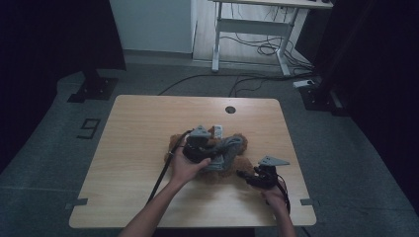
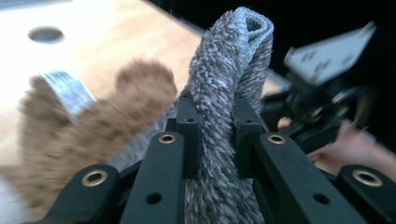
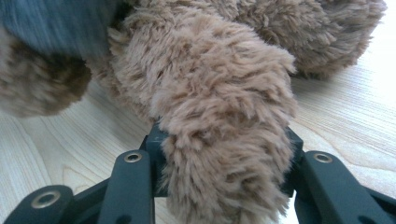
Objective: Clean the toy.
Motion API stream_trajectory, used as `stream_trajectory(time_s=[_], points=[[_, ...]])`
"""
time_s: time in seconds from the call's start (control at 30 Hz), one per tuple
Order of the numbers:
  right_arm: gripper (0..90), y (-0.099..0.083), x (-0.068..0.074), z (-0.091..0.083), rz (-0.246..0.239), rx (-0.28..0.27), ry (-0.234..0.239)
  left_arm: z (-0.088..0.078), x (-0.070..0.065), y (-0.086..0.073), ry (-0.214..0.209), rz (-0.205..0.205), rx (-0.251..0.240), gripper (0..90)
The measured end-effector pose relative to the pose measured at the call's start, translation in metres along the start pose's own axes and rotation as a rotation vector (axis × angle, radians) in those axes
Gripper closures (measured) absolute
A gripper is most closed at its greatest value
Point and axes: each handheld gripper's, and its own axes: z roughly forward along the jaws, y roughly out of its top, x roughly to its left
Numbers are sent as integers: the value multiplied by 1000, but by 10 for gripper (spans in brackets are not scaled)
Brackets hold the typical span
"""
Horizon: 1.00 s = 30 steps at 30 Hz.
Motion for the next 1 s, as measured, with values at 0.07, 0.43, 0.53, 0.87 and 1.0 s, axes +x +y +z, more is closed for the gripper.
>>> stream_trajectory(time_s=[0.07, 0.43, 0.53, 0.87, 1.0], points=[[550, 0, 0, 0, -1, 2, 0, 15, 1, -9, 13, -6, 46, 772], [550, 0, 0, 0, -5, 5, 6, -18, 24, -38, 81, -62, 35, 772], [550, 0, 0, 0, -6, 6, 6, -37, 31, -45, 121, -58, 16, 772], [550, -1, -1, 0, -2, 4, 10, -93, 74, -81, 254, -147, -27, 771], [550, -1, 0, 1, 1, 6, 12, -97, 93, -101, 265, -211, -10, 772]])
